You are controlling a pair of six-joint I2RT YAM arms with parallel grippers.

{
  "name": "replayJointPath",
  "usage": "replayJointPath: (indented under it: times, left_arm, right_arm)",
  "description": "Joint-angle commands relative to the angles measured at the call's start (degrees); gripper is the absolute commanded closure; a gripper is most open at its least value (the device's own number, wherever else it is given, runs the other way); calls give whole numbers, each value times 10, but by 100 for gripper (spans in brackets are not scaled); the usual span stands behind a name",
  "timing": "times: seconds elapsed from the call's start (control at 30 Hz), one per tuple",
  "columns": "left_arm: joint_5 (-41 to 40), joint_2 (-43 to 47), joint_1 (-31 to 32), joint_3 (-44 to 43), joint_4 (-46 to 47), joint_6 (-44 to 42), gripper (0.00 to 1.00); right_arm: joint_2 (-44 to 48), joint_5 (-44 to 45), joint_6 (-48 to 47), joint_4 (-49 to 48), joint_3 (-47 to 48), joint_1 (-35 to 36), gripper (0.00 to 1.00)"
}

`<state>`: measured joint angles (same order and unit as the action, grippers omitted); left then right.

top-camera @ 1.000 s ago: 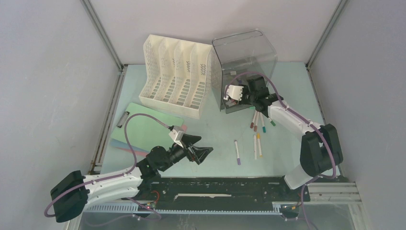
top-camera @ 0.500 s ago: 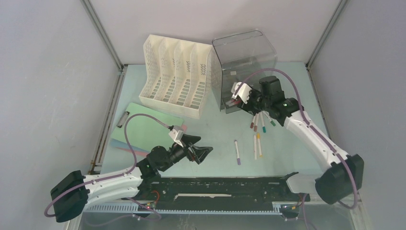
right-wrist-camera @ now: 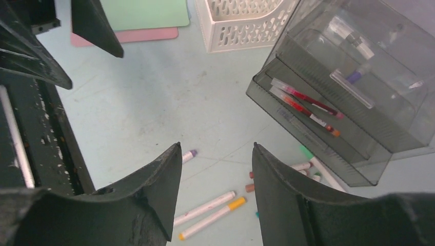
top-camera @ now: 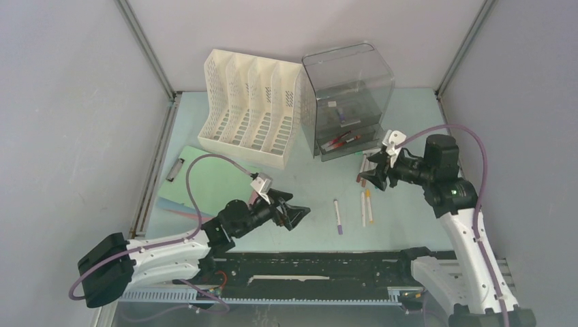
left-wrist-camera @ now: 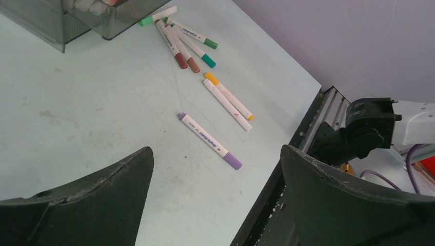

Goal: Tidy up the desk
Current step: Place the stationery in the drawer, then close the drawer in the storage box.

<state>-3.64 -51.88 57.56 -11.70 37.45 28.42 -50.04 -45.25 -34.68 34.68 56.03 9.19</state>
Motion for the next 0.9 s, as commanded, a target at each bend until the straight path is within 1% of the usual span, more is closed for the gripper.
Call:
replayJointPath:
  times: [0.0, 0.1, 0.23, 0.43, 0.47, 0.63, 0.87]
  left_arm:
    - [31, -33, -4, -57, -5, -11, 0]
    - [62, -71, -4, -97, -20, -18, 0]
    - [93, -127, -4, -157, -57, -28, 0]
    - [139, -214, -4, -252, -118, -44, 0]
    - [144, -228, -4, -269, -126, -48, 0]
    - [153, -292, -4, -342, -177, -63, 0]
    - [145, -381, -3, -439, -257, -92, 4]
  right_arm:
    - [25, -76, 42, -32, -24, -30, 40]
    - [20, -89, 48, -33, -31, -56, 40]
    - [22, -81, 58, -33, -31, -82, 40]
    - [34, -50, 62, -36, -31, -87, 39]
    - [35, -46, 65, -38, -33, -99, 39]
    - [38, -37, 85, -56, -39, -115, 39]
    - [36, -14, 110, -71, -43, -127, 39]
